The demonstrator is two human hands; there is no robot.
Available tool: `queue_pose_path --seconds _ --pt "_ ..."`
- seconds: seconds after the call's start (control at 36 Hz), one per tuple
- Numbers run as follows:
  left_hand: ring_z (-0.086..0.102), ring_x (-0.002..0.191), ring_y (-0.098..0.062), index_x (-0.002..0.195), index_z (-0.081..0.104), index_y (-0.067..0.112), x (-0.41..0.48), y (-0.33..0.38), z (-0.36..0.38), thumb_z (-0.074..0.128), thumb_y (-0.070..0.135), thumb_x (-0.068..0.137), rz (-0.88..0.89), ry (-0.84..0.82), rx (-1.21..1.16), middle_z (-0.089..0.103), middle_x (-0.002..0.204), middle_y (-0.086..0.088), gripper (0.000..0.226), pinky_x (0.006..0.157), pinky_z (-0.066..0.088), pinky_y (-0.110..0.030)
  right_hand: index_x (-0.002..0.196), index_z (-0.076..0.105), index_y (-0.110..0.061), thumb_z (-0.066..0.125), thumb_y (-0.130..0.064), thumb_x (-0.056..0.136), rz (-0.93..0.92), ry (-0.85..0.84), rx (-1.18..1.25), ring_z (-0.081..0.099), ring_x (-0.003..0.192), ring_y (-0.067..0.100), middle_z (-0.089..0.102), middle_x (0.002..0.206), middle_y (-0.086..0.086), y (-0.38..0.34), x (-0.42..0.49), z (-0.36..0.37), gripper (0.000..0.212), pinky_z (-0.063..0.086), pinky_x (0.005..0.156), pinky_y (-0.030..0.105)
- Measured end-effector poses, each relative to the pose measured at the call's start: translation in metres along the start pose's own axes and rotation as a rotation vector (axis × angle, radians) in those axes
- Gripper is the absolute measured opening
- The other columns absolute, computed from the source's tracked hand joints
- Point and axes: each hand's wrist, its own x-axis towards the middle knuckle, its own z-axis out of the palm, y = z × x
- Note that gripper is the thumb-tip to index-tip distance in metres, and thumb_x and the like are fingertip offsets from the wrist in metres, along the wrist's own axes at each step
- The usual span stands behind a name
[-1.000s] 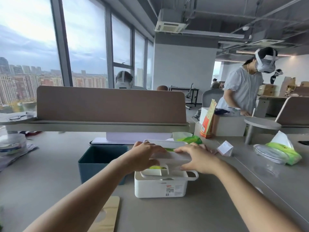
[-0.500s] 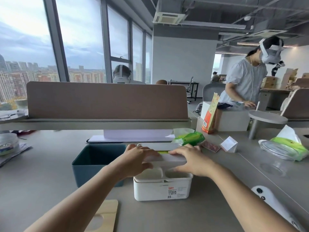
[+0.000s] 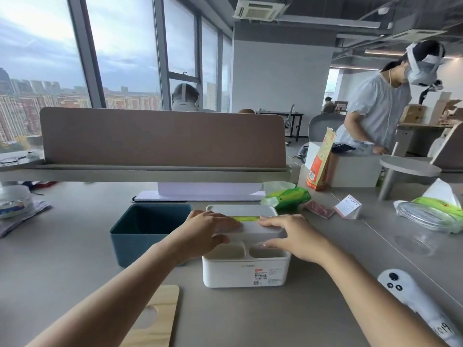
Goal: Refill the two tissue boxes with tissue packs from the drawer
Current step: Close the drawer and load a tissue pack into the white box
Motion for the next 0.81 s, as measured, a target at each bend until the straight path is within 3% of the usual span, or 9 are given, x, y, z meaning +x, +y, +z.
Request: queue_pose_path --seconds 0.14,0.22,0.39,0.5,0.56,0.69,0.81 --pt "0.037 0.138 -0.004 0.136 0.048 0.046 -0.002 -0.002 0.006 0.059 0.035 0.092 0.020 0.022 -0.026 0.046 0.144 0.022 0.046 0.114 0.024 -0.031 0.133 0.053 -0.034 0.077 -0.037 0.076 -0.073 0.030 0.017 0.039 0.132 -0.005 0.046 0.141 -0.022 0.006 -0.001 0.005 0.061 0.029 0.113 0.023" --pt "0.040 0.137 -0.006 0.136 0.050 0.043 -0.002 -0.003 0.010 0.060 0.031 0.092 0.041 0.042 -0.057 0.048 0.145 0.017 0.047 0.116 0.027 -0.030 0.132 0.054 -0.034 0.076 -0.040 0.076 -0.091 0.048 0.003 0.038 0.131 -0.006 0.046 0.141 -0.021 0.009 0.000 0.008 0.061 0.030 0.114 0.025" --pt "0.043 0.135 -0.005 0.136 0.052 0.036 0.001 -0.004 0.007 0.063 0.026 0.091 0.049 0.014 -0.070 0.051 0.143 0.014 0.047 0.112 0.021 -0.014 0.132 0.054 -0.034 0.076 -0.040 0.076 -0.094 0.040 -0.015 0.038 0.133 -0.004 0.045 0.140 -0.026 0.008 0.001 0.008 0.061 0.029 0.114 0.025" --pt "0.053 0.123 -0.012 0.130 0.058 0.040 0.013 -0.002 -0.008 0.071 0.036 0.083 -0.014 -0.087 -0.100 0.059 0.134 0.014 0.049 0.107 0.039 -0.029 0.127 0.060 -0.032 0.075 -0.053 0.072 -0.055 0.003 0.020 0.047 0.124 -0.002 0.051 0.136 -0.024 0.005 0.006 0.000 0.061 0.036 0.102 0.020" --pt "0.051 0.124 -0.013 0.135 0.054 0.035 0.020 -0.001 -0.015 0.073 0.046 0.078 -0.039 -0.108 -0.113 0.056 0.138 0.011 0.061 0.106 0.039 -0.030 0.126 0.060 -0.032 0.073 -0.057 0.071 -0.045 0.031 0.038 0.048 0.126 0.002 0.053 0.136 -0.021 0.005 0.012 -0.004 0.062 0.038 0.101 0.023" --pt "0.026 0.143 -0.016 0.149 0.031 0.028 0.032 -0.013 -0.026 0.074 0.065 0.065 -0.173 -0.191 -0.091 0.032 0.156 0.007 0.101 0.117 0.024 -0.036 0.143 0.039 -0.032 0.066 -0.077 0.057 0.004 -0.015 0.035 0.032 0.139 0.009 0.035 0.151 -0.017 0.003 0.025 -0.013 0.101 0.031 0.114 0.037" --pt "0.041 0.135 -0.021 0.149 0.031 0.025 0.036 -0.015 -0.031 0.075 0.067 0.062 -0.247 -0.280 -0.083 0.044 0.150 0.002 0.106 0.108 0.035 -0.035 0.149 0.029 -0.029 0.069 -0.076 0.056 0.054 -0.123 0.012 0.024 0.144 0.015 0.024 0.157 -0.014 0.002 0.033 -0.017 0.111 0.026 0.114 0.037"
